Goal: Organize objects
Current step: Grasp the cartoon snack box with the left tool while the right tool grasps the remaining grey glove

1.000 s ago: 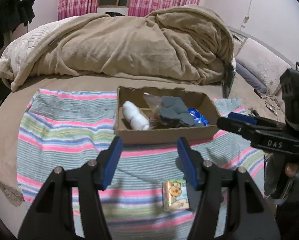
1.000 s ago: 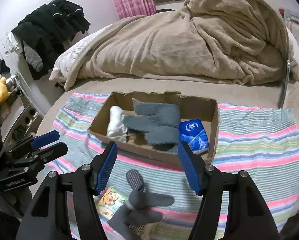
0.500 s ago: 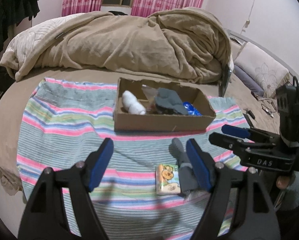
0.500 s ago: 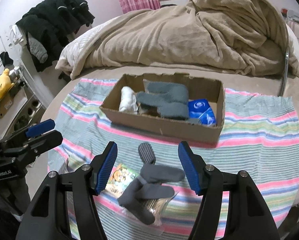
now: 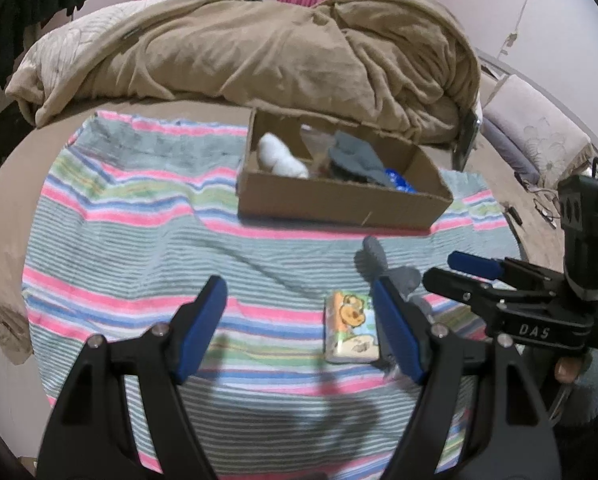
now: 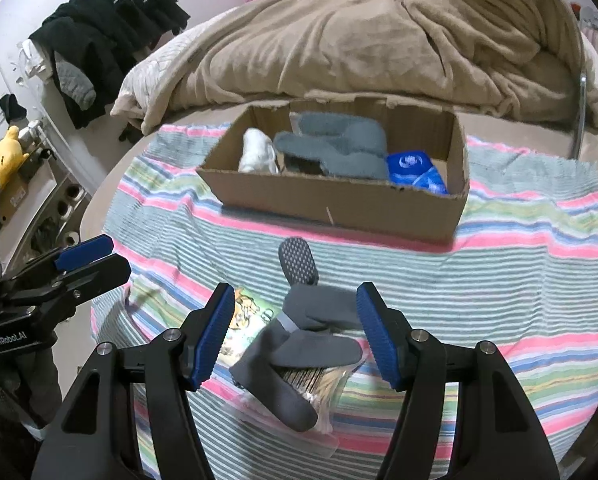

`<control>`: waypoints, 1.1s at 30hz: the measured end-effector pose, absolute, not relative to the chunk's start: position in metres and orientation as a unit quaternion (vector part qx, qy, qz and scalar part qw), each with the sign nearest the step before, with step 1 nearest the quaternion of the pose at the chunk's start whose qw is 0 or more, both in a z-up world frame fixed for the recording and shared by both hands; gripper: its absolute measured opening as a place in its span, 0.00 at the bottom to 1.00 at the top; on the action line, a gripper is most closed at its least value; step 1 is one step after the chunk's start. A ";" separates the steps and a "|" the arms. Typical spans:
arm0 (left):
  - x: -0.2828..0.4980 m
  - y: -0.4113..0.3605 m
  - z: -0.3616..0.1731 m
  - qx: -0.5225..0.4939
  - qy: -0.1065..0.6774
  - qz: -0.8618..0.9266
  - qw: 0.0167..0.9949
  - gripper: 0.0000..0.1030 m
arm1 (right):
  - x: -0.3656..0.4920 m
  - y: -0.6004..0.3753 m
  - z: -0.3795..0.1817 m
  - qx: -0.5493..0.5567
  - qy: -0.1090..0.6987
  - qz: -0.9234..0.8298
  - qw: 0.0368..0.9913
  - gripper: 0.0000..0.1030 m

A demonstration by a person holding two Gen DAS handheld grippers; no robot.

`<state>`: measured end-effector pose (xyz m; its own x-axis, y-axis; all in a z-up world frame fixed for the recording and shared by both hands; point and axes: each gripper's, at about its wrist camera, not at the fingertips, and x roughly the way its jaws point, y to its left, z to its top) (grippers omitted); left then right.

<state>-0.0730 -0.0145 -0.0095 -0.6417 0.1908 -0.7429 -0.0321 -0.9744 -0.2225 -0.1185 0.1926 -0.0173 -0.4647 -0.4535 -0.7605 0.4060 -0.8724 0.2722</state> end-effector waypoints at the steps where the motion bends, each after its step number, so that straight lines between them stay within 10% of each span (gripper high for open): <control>1: -0.074 -0.014 -0.013 -0.423 -0.093 0.899 0.061 0.74 | -0.119 0.193 -0.019 0.454 -0.026 -0.854 0.251 0.65; 17: -0.089 -0.003 -0.060 -0.475 -0.095 0.872 0.062 0.74 | -0.135 0.168 -0.064 0.501 0.005 -0.825 0.262 0.64; 33: -0.103 0.035 -0.080 -0.503 -0.063 0.857 0.093 0.74 | -0.140 0.189 -0.060 0.490 -0.039 -0.819 0.296 0.36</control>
<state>-0.1027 0.0348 -0.0796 -0.4760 0.2232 -0.8507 -0.0963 -0.9747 -0.2018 -0.1395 0.1892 -0.0601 -0.3444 -0.5227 -0.7799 0.4456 -0.8222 0.3542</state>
